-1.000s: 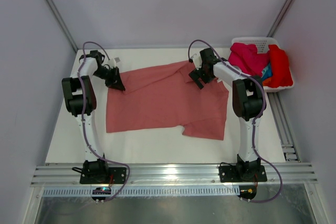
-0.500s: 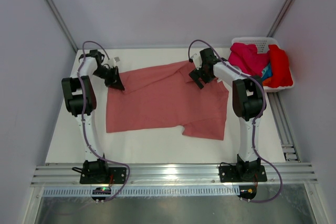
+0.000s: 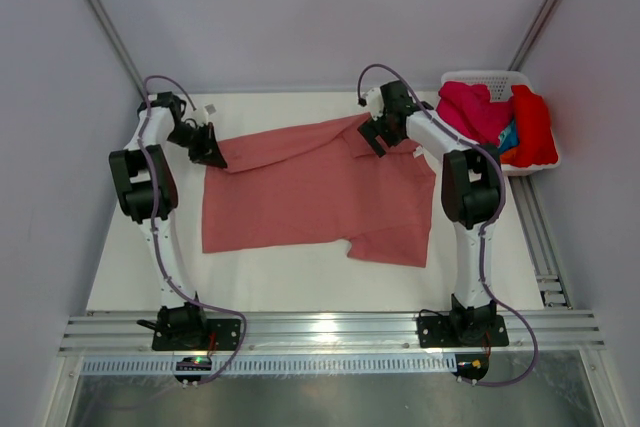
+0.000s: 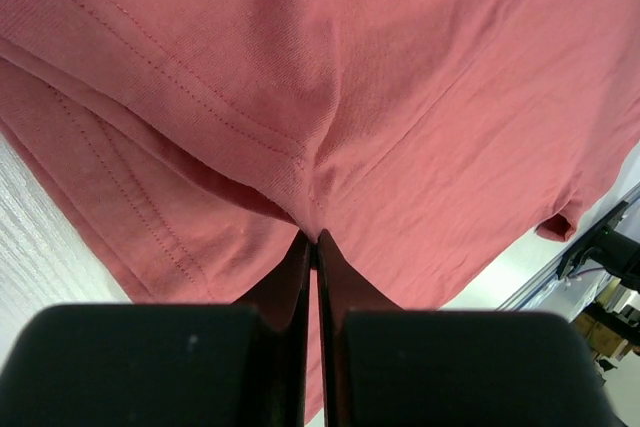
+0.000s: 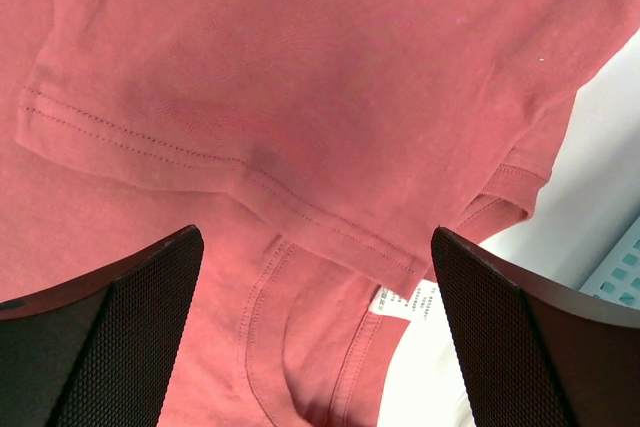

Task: Fold and stack the t-shirts
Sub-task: Fold the tshirt

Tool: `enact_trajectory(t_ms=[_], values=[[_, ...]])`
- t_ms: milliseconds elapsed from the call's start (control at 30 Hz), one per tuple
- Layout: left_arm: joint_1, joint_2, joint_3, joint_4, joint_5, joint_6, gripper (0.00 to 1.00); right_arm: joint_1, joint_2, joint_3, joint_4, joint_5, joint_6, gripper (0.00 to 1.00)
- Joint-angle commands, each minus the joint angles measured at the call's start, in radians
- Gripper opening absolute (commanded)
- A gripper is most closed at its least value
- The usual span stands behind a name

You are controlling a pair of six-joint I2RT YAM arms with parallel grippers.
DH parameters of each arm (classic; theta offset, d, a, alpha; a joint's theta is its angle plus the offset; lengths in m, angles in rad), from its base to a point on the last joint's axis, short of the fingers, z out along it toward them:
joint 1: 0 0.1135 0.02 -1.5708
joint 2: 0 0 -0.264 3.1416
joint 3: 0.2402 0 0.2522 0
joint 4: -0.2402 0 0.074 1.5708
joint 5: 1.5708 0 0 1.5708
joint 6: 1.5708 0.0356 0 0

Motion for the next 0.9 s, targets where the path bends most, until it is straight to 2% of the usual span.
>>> enact_trajectory(t_ms=[0, 200, 367, 633, 867], values=[[0.002, -0.023, 0.024, -0.019, 0.004, 0.019, 0.0, 0.008, 0.025, 0.035, 0.016, 0.007, -0.003, 0.99], [0.004, -0.028, 0.013, -0.016, 0.006, 0.021, 0.0, 0.002, 0.017, -0.012, 0.018, 0.041, 0.009, 0.99], [0.004, -0.025, 0.008, -0.014, 0.006, 0.022, 0.0, -0.032, 0.029, 0.012, -0.019, 0.042, 0.092, 0.99], [0.007, -0.028, 0.014, -0.017, -0.008, 0.03, 0.0, -0.038, 0.026, 0.017, -0.015, 0.041, 0.086, 0.99], [0.028, -0.026, 0.1, -0.019, -0.045, 0.03, 0.0, -0.038, 0.026, 0.014, -0.018, 0.035, 0.072, 0.99]])
